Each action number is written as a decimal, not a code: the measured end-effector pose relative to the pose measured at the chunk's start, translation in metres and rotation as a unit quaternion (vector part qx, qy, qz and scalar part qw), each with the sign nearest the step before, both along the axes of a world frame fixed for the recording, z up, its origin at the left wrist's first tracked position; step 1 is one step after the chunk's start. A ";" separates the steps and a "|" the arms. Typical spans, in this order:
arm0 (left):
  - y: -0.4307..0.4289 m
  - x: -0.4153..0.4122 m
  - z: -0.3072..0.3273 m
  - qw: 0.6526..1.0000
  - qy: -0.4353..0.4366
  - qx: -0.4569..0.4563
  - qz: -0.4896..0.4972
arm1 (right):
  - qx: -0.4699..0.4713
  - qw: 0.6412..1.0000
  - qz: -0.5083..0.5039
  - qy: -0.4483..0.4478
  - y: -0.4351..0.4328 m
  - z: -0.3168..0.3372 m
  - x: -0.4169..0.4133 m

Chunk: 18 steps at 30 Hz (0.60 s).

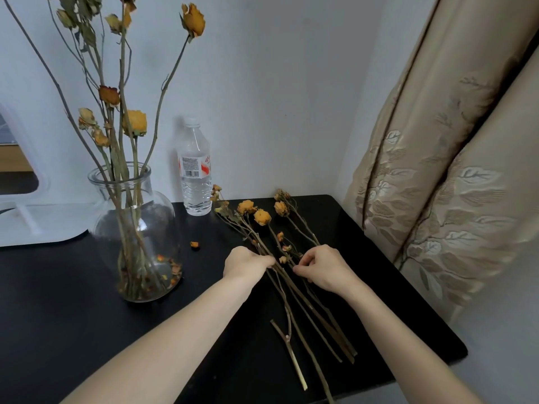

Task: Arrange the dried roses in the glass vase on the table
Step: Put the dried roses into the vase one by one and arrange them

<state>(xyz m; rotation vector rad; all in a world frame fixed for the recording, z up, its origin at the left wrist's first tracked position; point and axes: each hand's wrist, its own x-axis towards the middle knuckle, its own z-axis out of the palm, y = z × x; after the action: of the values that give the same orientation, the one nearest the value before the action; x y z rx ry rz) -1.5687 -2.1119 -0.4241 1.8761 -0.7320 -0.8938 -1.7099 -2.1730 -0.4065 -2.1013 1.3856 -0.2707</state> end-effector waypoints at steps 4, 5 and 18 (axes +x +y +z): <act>0.007 0.001 0.008 0.999 0.018 -0.049 -0.003 | -0.012 1.000 -0.014 -0.025 0.001 0.005 0.000; 0.009 0.001 0.011 0.998 0.017 -0.057 -0.009 | -0.014 0.999 -0.015 -0.031 0.001 0.006 -0.001; 0.035 0.012 0.044 0.987 -0.033 -0.144 -0.063 | -0.052 0.982 -0.023 -0.178 0.007 0.030 -0.002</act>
<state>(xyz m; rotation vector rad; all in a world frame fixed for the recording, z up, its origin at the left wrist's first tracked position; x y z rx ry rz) -1.5569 -2.0765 -0.3798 1.6234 -0.9756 -0.7615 -1.7121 -2.1658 -0.3761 -1.9824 1.2256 -0.7152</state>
